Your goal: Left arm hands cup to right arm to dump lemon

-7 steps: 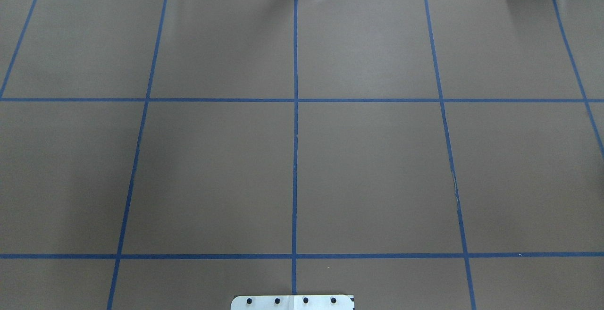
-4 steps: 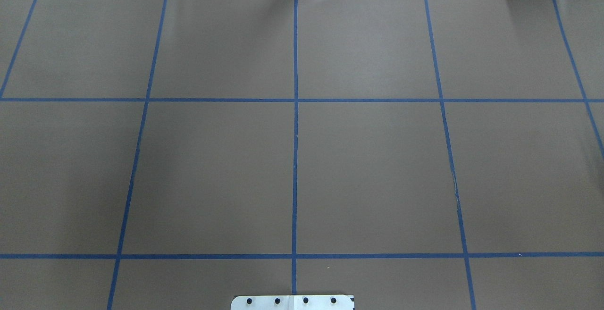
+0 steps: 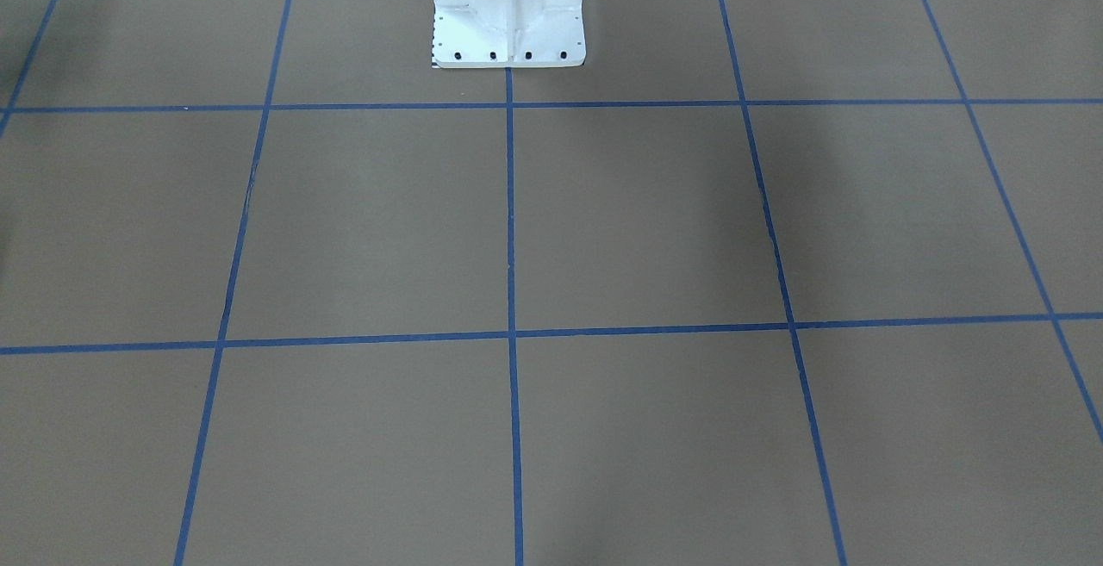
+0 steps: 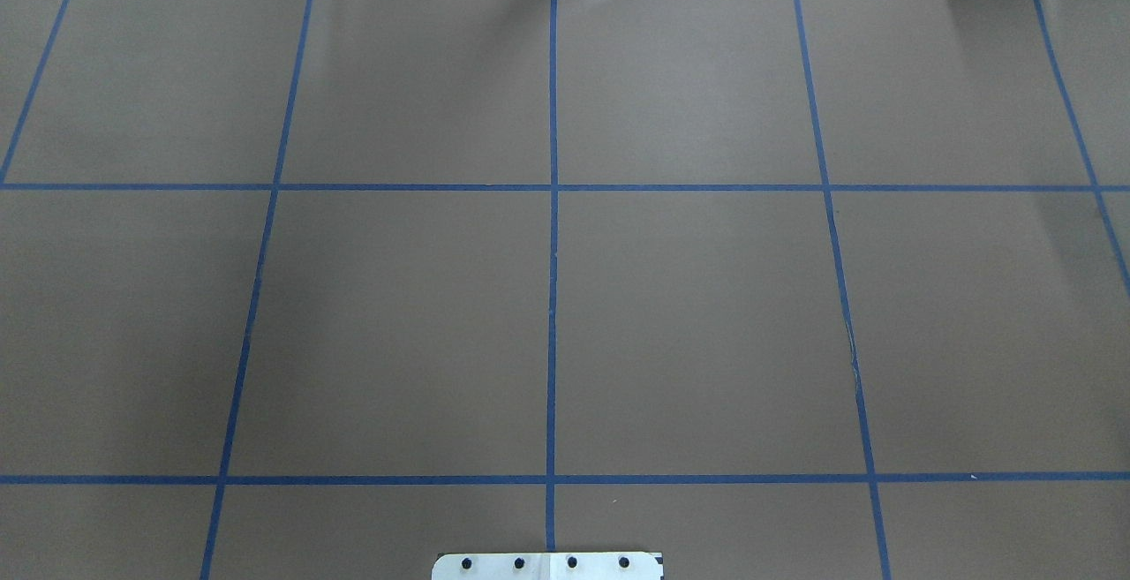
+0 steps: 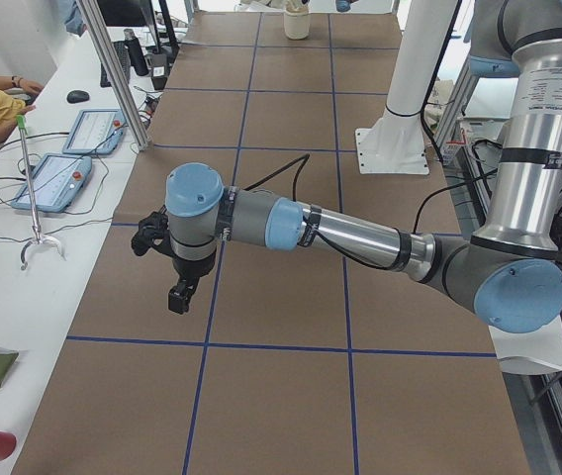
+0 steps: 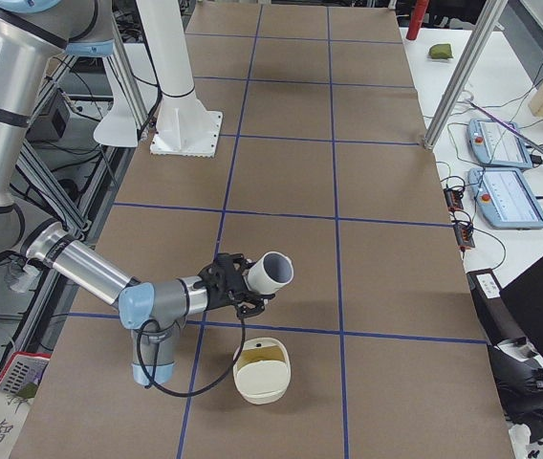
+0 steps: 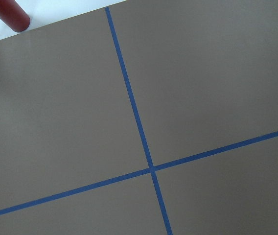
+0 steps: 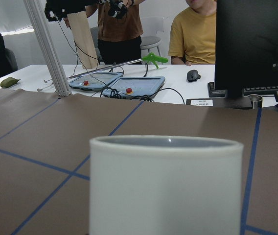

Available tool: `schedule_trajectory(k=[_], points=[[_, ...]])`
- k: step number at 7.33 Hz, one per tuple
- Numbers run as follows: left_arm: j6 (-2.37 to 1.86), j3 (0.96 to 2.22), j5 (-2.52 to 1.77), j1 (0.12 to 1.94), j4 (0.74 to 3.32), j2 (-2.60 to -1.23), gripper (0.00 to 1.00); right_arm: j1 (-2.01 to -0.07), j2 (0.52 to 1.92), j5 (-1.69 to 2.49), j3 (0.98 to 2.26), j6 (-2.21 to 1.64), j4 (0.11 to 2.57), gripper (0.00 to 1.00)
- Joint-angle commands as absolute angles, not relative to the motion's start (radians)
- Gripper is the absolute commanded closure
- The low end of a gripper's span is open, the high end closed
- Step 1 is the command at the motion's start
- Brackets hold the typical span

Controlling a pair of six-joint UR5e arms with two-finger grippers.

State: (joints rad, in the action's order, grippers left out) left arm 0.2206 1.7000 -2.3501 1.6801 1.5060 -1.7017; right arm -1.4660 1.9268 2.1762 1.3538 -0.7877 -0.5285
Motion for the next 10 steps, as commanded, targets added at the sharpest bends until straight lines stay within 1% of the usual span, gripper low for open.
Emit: schedule_trajectory(k=[1,3,4,7,9,10], points=[[0.219,1.7,-2.35,1.681,1.505,-1.701,0.0,-1.465,1.782,2.158,1.414,-0.778,-0.326,1.0],[0.219,1.703,-2.35,1.678,1.506,-1.703,0.0,-1.444,1.605,2.155,1.413,-0.769,-0.163,1.0],[0.221,1.703,-2.35,1.678,1.511,-1.704,0.0,-1.404,1.541,2.116,1.413,-0.744,-0.097,1.0],[0.219,1.695,-2.412,1.677,1.511,-1.715,0.0,-1.089,1.401,1.75,1.408,-0.706,0.021,1.0],[0.218,1.712,-2.433,1.677,1.526,-1.724,0.0,-0.9,1.301,1.526,1.402,-0.704,0.119,1.0],[0.133,1.716,-2.433,1.666,1.578,-1.741,0.0,-0.815,1.251,1.426,1.399,-0.678,0.161,1.0]])
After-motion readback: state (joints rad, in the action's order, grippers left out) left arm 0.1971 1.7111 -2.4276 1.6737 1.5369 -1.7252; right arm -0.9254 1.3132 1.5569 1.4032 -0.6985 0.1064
